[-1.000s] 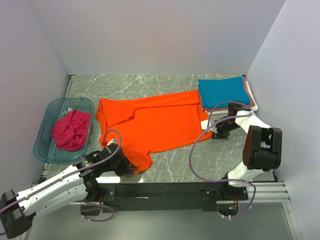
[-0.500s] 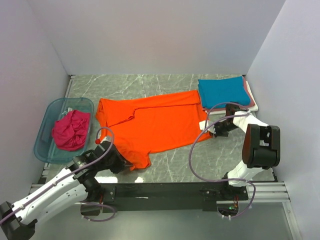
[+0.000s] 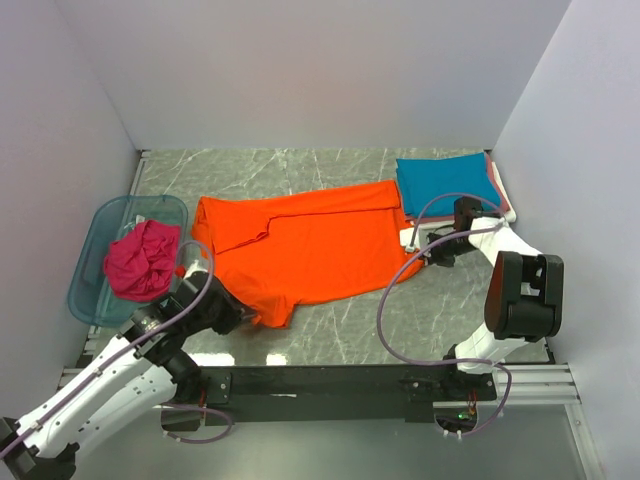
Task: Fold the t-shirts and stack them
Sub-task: Fold the tshirt
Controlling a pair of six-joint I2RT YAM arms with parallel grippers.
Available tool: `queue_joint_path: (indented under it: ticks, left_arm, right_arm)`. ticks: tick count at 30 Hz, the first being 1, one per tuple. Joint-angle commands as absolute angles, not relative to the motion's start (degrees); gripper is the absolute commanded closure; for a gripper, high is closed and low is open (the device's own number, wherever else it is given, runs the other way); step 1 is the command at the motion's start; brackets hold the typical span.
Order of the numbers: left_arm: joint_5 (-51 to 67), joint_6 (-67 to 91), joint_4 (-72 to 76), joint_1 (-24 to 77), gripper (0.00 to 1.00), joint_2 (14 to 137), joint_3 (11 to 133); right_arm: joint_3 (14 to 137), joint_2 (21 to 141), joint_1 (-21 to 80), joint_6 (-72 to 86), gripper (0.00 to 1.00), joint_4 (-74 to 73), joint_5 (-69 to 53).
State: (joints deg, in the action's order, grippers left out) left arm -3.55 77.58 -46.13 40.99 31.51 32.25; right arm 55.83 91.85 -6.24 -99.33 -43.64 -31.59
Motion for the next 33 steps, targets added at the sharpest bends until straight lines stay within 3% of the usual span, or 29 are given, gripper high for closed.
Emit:
queue_joint_path:
  ticks: [1, 33]
  left_arm:
    - [-4.92, 74.36, -43.78, 38.94, 0.99, 33.31, 35.24]
    - [12.39, 53.44, -29.10, 13.54, 1.00, 54.31, 45.61]
  right_arm:
    - [58.97, 91.14, -5.89, -95.54, 1.00, -44.12, -34.71]
    - [65.13, 97.12, -5.89, -78.58, 1.00, -36.30, -34.89]
